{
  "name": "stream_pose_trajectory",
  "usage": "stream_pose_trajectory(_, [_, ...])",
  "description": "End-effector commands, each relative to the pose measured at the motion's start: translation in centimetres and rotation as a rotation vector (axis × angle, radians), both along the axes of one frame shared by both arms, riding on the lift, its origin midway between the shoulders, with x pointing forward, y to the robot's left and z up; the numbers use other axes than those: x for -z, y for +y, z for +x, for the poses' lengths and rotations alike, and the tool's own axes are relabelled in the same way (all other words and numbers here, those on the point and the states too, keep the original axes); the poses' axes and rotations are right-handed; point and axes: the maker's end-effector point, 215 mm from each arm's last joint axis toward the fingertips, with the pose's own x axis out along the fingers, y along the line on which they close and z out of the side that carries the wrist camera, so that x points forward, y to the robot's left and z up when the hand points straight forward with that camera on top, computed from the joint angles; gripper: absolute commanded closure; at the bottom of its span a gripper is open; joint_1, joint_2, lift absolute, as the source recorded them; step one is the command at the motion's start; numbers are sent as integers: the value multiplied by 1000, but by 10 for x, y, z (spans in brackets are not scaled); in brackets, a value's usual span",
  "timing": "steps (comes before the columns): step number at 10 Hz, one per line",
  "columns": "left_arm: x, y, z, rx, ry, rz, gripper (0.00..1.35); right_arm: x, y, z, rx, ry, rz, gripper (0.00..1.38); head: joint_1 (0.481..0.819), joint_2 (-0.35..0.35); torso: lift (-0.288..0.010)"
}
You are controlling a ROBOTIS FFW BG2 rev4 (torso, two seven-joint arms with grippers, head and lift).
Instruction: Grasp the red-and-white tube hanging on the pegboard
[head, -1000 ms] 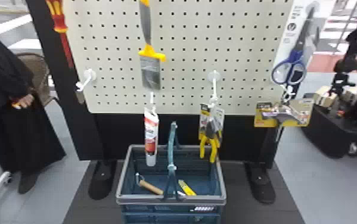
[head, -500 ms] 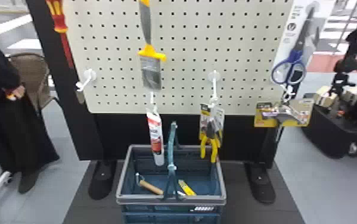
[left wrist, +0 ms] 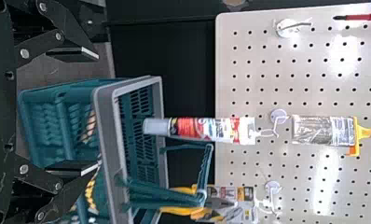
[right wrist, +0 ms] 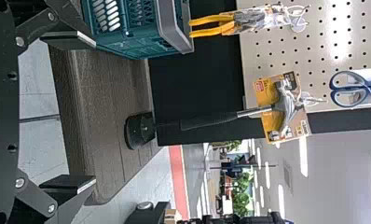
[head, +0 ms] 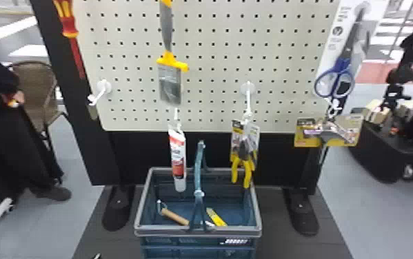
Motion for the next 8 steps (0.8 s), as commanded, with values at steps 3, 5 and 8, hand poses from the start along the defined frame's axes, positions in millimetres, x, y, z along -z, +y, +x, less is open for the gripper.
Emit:
stream_pose_trajectory(3, [-2, -5, 65, 66, -33, -35, 447, 3, 1, -2, -1, 7, 0, 262, 549, 0, -100])
stream_pose_trajectory(5, [-11, -22, 105, 146, -50, -38, 426, 4, 1, -3, -3, 11, -1, 262, 549, 0, -100])
stream_pose_trajectory(8, [-18, -23, 157, 188, -45, -48, 394, 6, 1, -3, -1, 15, -2, 262, 549, 0, -100])
